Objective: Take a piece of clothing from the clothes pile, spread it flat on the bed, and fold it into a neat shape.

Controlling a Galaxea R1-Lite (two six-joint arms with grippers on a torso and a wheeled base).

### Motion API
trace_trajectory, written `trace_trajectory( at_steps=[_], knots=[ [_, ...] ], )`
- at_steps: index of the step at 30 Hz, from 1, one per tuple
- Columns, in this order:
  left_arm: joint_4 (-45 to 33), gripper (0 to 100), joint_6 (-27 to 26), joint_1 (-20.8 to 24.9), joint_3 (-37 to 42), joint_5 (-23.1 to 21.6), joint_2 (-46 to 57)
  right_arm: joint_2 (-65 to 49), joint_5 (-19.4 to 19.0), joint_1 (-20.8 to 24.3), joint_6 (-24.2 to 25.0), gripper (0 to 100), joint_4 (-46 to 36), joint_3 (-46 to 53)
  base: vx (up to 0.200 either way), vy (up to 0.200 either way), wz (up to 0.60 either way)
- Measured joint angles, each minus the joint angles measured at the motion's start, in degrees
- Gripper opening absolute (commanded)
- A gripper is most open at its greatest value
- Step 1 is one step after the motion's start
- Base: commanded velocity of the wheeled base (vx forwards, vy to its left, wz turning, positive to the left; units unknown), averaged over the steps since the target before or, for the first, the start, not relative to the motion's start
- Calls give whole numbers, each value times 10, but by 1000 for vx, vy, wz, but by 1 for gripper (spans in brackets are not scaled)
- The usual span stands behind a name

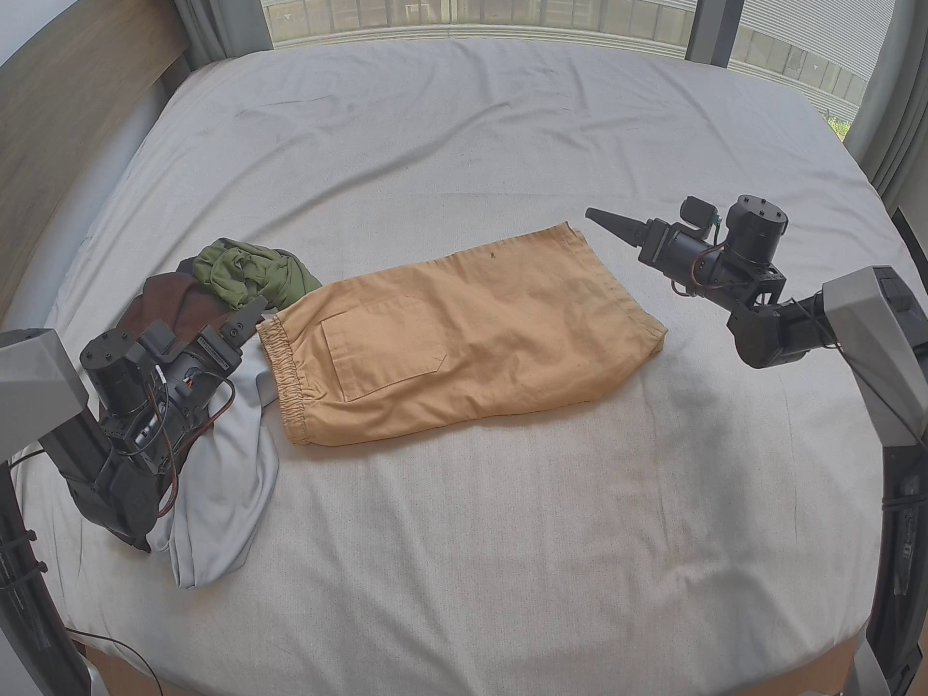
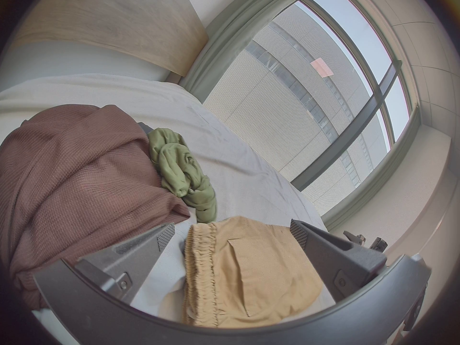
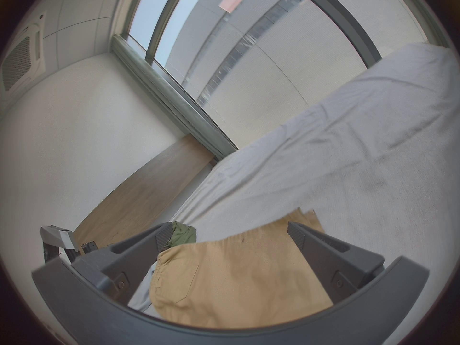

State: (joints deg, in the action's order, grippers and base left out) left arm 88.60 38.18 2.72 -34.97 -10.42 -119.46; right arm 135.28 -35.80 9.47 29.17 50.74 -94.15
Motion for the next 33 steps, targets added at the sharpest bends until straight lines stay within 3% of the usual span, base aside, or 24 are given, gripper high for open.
trace_trajectory(
  at_steps=[9,17,21,33],
  knots=[
    [0,100,-11,34,31,-16,38,-120,-2,1,2,100,58,250,0,0,0],
    [0,100,-90,79,82,-45,66,-183,1,3,2,100,229,472,0,0,0],
    [0,100,-120,96,103,-52,69,-184,2,2,3,100,239,512,0,0,0],
    [0,100,-128,122,120,-53,61,-121,4,-3,6,100,259,523,0,0,0]
  ],
)
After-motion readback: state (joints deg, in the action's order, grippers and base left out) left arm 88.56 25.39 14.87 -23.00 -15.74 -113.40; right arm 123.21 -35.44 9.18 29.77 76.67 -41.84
